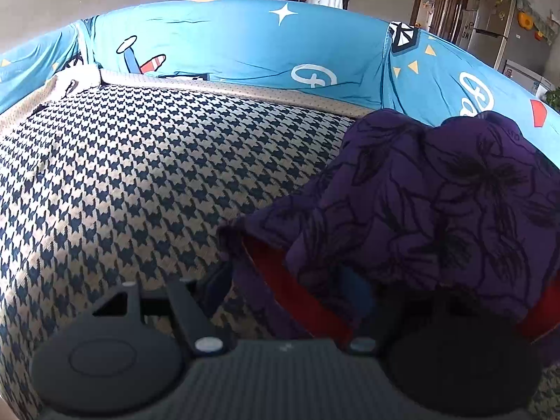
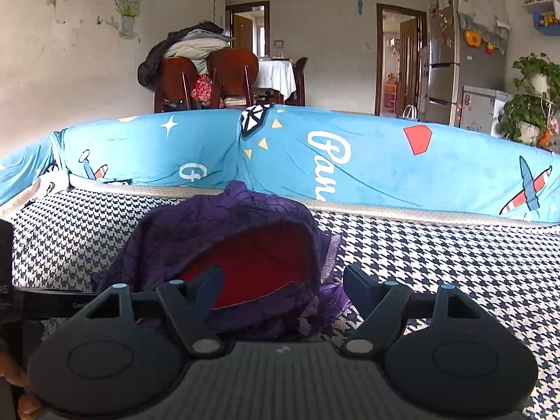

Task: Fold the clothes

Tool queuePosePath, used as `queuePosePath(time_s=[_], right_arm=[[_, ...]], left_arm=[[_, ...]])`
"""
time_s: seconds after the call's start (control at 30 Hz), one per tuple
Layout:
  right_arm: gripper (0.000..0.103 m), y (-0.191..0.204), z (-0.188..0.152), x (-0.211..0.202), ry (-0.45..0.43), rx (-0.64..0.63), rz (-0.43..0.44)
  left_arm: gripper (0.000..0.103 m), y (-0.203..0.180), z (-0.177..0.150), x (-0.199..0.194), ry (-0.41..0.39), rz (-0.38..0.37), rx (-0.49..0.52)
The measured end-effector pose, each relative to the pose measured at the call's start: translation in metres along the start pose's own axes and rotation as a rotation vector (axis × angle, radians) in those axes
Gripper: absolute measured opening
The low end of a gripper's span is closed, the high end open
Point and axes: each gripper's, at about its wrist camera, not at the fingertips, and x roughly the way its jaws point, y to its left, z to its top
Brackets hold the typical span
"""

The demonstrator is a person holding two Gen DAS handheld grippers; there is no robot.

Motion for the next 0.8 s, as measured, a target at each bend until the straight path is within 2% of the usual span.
queuePosePath(time_s=[0.17, 0.23, 0.27, 0.3, 0.33, 0.4, 0.43, 0.57, 0.67, 0.77, 0.8], right_arm=[[0.077, -0.019, 0.004, 0.045, 0.079, 0.077, 0.052], [0.077, -0.027, 0.003, 0.055, 0.084, 0.16, 0.09], [0.07, -0.029, 0.002, 0.058, 0.088, 0.198, 0.115], [0.053, -0.03, 0.001, 0.06, 0.088, 0.226, 0.135], [0.045, -0.03, 0.0, 0.06, 0.087, 0.239, 0.143], [0.017, -0.026, -0.002, 0.059, 0.08, 0.232, 0.134], [0.014, -0.024, -0.001, 0.056, 0.073, 0.229, 0.135], [0.012, -0.016, 0.002, 0.032, 0.018, 0.21, 0.175], [0.012, -0.005, 0.002, 0.005, -0.033, 0.17, 0.257], [0.012, 0.014, -0.004, -0.024, -0.062, 0.101, 0.348], [0.007, 0.021, -0.01, -0.03, -0.053, 0.081, 0.376]], left_arm=[[0.069, -0.002, 0.0, 0.0, 0.001, 0.001, 0.007], [0.069, 0.0, 0.0, 0.001, 0.008, -0.004, -0.004], [0.069, 0.0, 0.001, 0.001, 0.01, -0.005, -0.006], [0.069, 0.0, 0.001, 0.001, 0.011, -0.006, -0.008], [0.069, 0.0, 0.001, 0.001, 0.009, -0.009, -0.012], [0.068, 0.001, 0.002, -0.001, 0.006, -0.015, -0.021], [0.067, 0.002, 0.003, -0.003, -0.001, -0.019, -0.027], [0.072, 0.007, 0.009, -0.018, -0.06, -0.035, -0.062], [0.078, 0.013, 0.013, -0.031, -0.109, -0.043, -0.091], [0.078, 0.018, 0.015, -0.04, -0.14, -0.052, -0.113], [0.079, 0.019, 0.015, -0.042, -0.146, -0.06, -0.121]])
